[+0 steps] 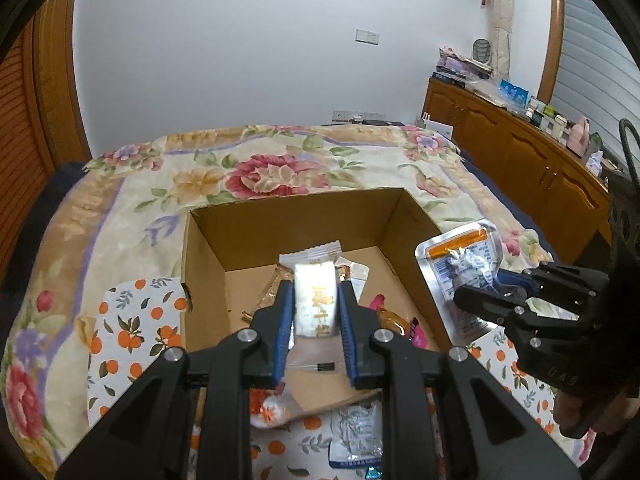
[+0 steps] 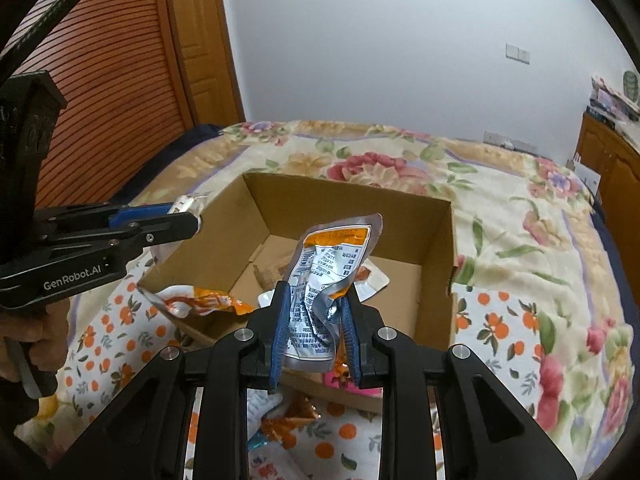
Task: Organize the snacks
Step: 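Carry the clear packet and silver pouch over the box with both tools, then open both tools to drop the clear packet and silver pouch into the box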
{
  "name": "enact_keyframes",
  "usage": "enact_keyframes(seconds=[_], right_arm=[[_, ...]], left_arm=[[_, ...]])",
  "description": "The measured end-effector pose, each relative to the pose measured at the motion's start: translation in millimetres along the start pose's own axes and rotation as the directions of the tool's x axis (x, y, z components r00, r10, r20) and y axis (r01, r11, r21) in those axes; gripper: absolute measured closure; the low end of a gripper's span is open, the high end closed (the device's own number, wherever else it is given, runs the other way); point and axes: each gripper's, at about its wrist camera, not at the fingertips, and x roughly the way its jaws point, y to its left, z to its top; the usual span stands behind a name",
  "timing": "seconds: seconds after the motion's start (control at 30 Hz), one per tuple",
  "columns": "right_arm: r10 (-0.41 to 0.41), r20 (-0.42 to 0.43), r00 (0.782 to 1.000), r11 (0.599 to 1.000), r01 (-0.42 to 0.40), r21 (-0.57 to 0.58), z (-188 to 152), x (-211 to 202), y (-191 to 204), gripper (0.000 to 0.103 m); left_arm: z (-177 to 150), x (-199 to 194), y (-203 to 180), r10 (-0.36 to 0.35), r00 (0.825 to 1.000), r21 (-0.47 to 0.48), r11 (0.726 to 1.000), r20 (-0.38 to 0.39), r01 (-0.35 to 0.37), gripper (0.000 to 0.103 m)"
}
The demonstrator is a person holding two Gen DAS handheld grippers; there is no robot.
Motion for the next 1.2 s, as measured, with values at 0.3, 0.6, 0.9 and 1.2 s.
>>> enact_keyframes(seconds=[0.3,0.6,0.9,1.2], right_arm=[[0.008,-0.065,0.998,1.000,-0.007,0.018,1.6,51.5,-9.4,0.080],[0.009,-0.149,0.989,1.000,-0.009,0.003,-8.9,86.1,-0.6,0.080],[-0.006,-0.184,0.983,1.000,0.003,-0.018,-12.5,92.6,4.1,0.081],[-0.019,-0.174,0.984,1.000,0.015,-0.022,-10.7,89.3,3.5,0.082]], left_arm=[[-9.6,44.4,18.2,-0.008,0.997,-0.052,0.999,-0.082,0.004,0.083],[-22.1,62.1,27.3,-0.002,0.988,-0.082,0.997,-0.153,-0.011,0.083],[-23.6,63.2,30.1,-0.003,0.985,-0.095,0.995,-0.171,-0.013,0.065],[-19.0,53.2,29.9,0.010,0.991,-0.094,0.995,-0.131,-0.023,0.053]])
